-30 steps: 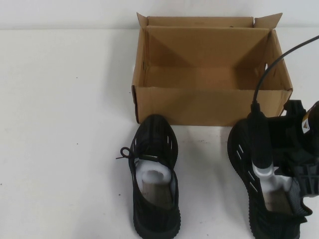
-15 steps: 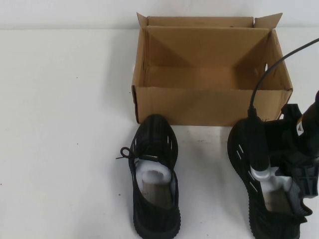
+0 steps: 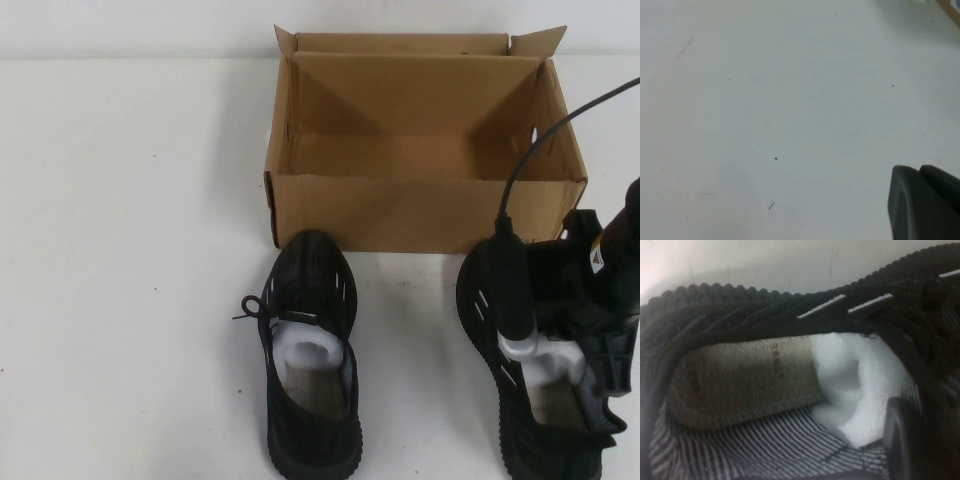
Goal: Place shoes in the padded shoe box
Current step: Pick up the shoe from the table
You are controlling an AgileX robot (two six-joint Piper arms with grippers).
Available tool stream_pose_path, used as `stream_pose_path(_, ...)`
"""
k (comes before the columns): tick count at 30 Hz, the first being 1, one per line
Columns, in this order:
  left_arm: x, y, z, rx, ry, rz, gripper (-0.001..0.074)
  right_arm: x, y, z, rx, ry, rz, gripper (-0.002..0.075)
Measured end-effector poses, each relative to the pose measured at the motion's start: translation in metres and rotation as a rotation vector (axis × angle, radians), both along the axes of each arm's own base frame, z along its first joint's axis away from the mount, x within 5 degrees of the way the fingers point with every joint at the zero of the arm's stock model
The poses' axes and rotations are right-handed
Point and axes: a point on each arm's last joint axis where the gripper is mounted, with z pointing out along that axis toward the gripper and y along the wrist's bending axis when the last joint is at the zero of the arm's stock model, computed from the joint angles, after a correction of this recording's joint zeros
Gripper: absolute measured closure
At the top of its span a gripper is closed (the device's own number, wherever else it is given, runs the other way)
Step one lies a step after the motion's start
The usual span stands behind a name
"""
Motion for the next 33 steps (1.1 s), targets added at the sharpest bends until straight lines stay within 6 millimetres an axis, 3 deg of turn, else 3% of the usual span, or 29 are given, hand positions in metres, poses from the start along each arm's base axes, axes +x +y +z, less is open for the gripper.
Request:
stream_pose_path(3,0.000,0.000,0.000,0.000,0.000,0.000,0.0738,-0.001,-0.001,0.003,0.019,-0.005,-0.050,0.0724)
stream_pose_path(8,0.000,0.000,0.000,0.000,0.000,0.000,0.0738,-0.015,0.003,0.028,0.097,-0.060,-0.164,0.0727)
stream_pose_path(12,0.000,0.000,0.000,0.000,0.000,0.000,0.0738,-0.027,0.002,0.055,0.230,-0.113,-0.391,0.0728)
stream_pose_path(16,0.000,0.000,0.000,0.000,0.000,0.000,0.0738,-0.034,-0.001,0.071,0.391,-0.105,-0.711,0.0728)
stream_pose_path(24,0.000,0.000,0.000,0.000,0.000,0.000,0.0738,-0.036,-0.002,0.074,0.640,-0.004,-1.365,0.0729)
stream_pose_path(33,0.000,0.000,0.000,0.000,0.000,0.000,0.0738,-0.032,-0.007,0.075,0.703,-0.052,-1.544,0.0729)
